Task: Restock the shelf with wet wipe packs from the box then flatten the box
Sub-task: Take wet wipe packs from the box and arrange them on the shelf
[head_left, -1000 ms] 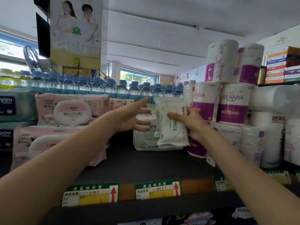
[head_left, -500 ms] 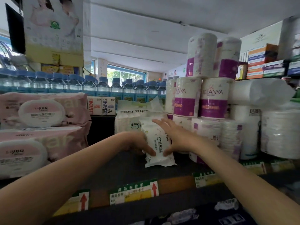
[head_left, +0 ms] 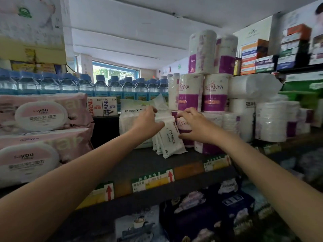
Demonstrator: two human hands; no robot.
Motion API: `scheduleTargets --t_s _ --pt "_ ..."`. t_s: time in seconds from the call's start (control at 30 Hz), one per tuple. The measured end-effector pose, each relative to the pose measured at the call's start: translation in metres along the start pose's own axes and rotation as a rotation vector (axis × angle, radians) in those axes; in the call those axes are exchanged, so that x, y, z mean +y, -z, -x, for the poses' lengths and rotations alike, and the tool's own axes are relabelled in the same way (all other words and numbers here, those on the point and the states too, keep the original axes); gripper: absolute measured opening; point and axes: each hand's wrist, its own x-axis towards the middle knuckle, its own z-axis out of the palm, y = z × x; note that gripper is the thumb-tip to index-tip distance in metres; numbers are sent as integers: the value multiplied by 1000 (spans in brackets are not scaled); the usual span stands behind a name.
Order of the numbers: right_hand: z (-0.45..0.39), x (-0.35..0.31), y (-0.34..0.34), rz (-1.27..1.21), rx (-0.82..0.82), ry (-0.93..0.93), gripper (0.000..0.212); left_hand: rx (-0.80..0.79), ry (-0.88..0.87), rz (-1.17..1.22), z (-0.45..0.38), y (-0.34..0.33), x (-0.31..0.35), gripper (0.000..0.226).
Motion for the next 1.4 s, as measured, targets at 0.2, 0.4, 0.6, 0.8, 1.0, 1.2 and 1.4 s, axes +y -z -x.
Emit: scheduleTargets --t_s 0.2,0.4,0.6,0.8,1.0,1.2,1.4 --pt "111 -12 26 -56 -10 -194 48 -66 -311 305 71 -12 58 33" --pt "325 -17 9 -135 -426 -662 41 -709 -418 438 225 -97 105 29" --pt "583 -45 -13 -263 -506 -1275 40 -1286 -412 361 424 -179 143 36" --pt "786 -107 -42 -407 -415 -1661 30 -1616 -696 267 583 -202 182 36" --pt "935 -157 -87 -505 -552 -1828 30 -1748 -857 176 705 -224 207 30" --pt "1025 -179 -156 -392 -640 -1743 40 -1865 -732 73 806 -247 231 31" --pt "1040 -177 -237 -329 -715 -1660 26 -1850 -560 11 866 -279 214 25"
